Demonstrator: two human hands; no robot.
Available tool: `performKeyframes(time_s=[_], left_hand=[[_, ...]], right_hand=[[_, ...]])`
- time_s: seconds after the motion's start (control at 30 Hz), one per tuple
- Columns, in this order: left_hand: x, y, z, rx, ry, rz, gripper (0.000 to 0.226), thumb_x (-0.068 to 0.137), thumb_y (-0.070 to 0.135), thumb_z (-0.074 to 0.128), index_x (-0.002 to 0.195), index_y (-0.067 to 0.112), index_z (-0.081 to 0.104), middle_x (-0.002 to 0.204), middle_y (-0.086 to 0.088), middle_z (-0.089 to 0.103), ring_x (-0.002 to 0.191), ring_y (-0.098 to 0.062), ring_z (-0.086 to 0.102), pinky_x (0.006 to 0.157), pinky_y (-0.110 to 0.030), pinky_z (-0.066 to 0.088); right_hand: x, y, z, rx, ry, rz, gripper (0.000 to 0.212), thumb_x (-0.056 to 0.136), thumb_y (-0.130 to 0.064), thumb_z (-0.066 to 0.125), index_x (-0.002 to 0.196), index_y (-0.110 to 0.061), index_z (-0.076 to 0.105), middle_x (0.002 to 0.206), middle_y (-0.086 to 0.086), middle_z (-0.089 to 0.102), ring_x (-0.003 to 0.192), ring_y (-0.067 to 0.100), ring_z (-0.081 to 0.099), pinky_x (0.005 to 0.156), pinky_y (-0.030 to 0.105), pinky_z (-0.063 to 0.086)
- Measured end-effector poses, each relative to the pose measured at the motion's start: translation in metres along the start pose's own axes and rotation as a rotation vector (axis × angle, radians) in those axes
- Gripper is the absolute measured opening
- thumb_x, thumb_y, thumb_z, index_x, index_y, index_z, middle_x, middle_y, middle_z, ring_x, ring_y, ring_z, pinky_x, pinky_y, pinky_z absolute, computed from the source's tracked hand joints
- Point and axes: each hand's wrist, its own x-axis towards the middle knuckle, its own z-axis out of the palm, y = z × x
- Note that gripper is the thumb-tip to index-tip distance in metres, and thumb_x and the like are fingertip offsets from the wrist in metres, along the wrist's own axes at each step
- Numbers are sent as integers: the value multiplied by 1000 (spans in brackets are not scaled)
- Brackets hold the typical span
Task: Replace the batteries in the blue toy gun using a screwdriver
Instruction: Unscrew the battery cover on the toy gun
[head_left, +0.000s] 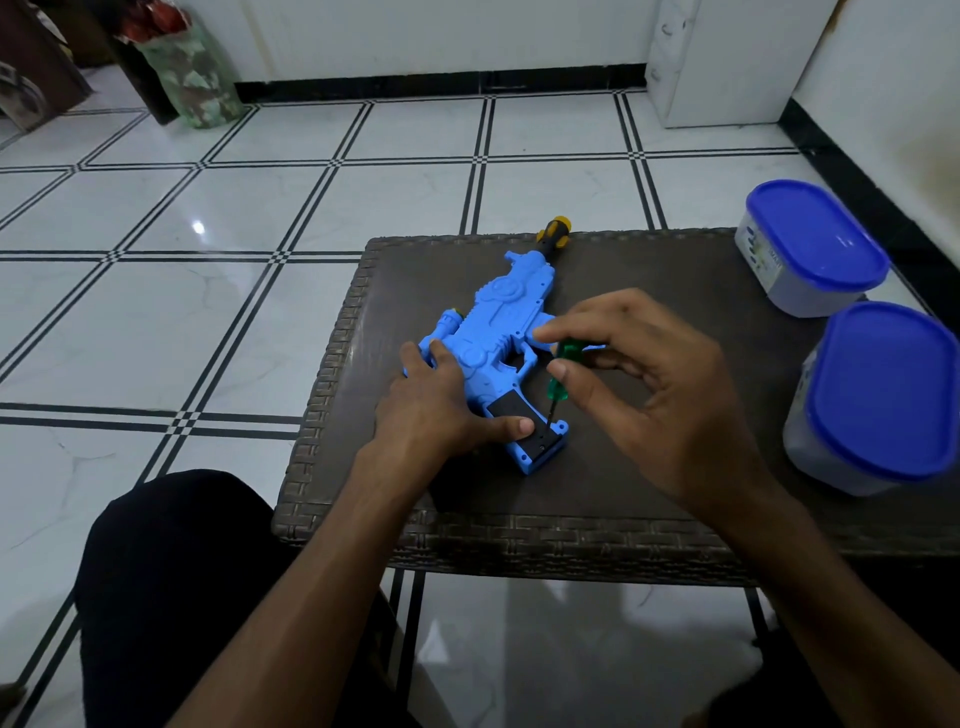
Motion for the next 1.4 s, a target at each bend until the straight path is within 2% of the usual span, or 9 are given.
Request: performKeyframes(time_s=[0.4, 0.53, 0.63, 0.83, 0.97, 1.07, 1.2, 1.3, 1.4], left_hand=[[-1, 0, 0, 17, 9, 6, 131, 63, 73, 70, 153, 7, 0, 157, -13, 1, 142, -32, 24, 108, -42, 34], [0, 0, 0, 28, 11, 14, 129, 64, 71, 69, 153, 7, 1, 156, -13, 4, 139, -34, 28, 105, -42, 36], [0, -1, 0, 19, 4, 9, 131, 63, 73, 69, 153, 7, 0, 157, -13, 1, 140, -33, 26, 107, -43, 35], [0, 0, 1, 20, 7, 2, 132, 63, 73, 70, 153, 8, 0, 157, -13, 1, 142, -33, 24, 108, -43, 34], [0, 0, 1, 31, 3, 2, 132, 63, 74, 69, 153, 7, -1, 157, -15, 0, 142, -35, 24, 108, -43, 34], [0, 0, 1, 20, -1, 2, 132, 63, 74, 69, 153, 7, -1, 158, -14, -1, 143, -34, 22, 109, -44, 34], [0, 0, 1, 21, 1, 1, 132, 62, 73, 70, 153, 7, 0, 158, -14, -2, 144, -33, 21, 109, -44, 33], [0, 1, 0, 25, -2, 1, 132, 63, 72, 70, 153, 7, -1, 158, -13, -2, 143, -33, 23, 108, -44, 34], [0, 1, 0, 17, -7, 4, 131, 64, 73, 69, 153, 7, -1, 158, -13, -2, 143, -33, 24, 108, -43, 35]], right_hand=[[0, -2, 4, 65, -63, 72, 36, 88, 5, 64, 119, -12, 65, 111, -2, 70, 106, 7, 67, 89, 20, 54], [1, -2, 5, 27, -107, 16, 21, 85, -3, 72, 106, -10, 71, 109, 3, 66, 105, 16, 64, 85, 29, 55], [3, -2, 6, 16, -64, 24, 15, 84, -11, 76, 98, -10, 74, 100, 5, 60, 92, 17, 63, 79, 31, 54], [1, -4, 4, 61, -77, 75, 31, 88, 5, 62, 115, -11, 67, 111, -3, 70, 107, 7, 66, 90, 24, 54], [2, -1, 5, 22, -89, 23, 21, 86, -8, 72, 106, -11, 73, 111, 4, 61, 106, 16, 63, 86, 33, 55], [3, 1, 4, 4, -71, 7, 24, 85, -5, 74, 109, -10, 71, 104, 4, 64, 96, 14, 66, 83, 26, 55], [2, -3, 4, 37, -75, 66, 35, 85, 10, 63, 115, -10, 67, 110, 0, 70, 106, 5, 66, 89, 15, 50], [1, 0, 5, -18, -100, 9, 28, 85, 2, 66, 110, -11, 71, 117, 2, 64, 110, 11, 63, 90, 27, 53], [2, 2, 4, -33, -90, 3, 26, 87, -7, 72, 112, -13, 73, 106, 4, 62, 97, 17, 65, 83, 36, 54]])
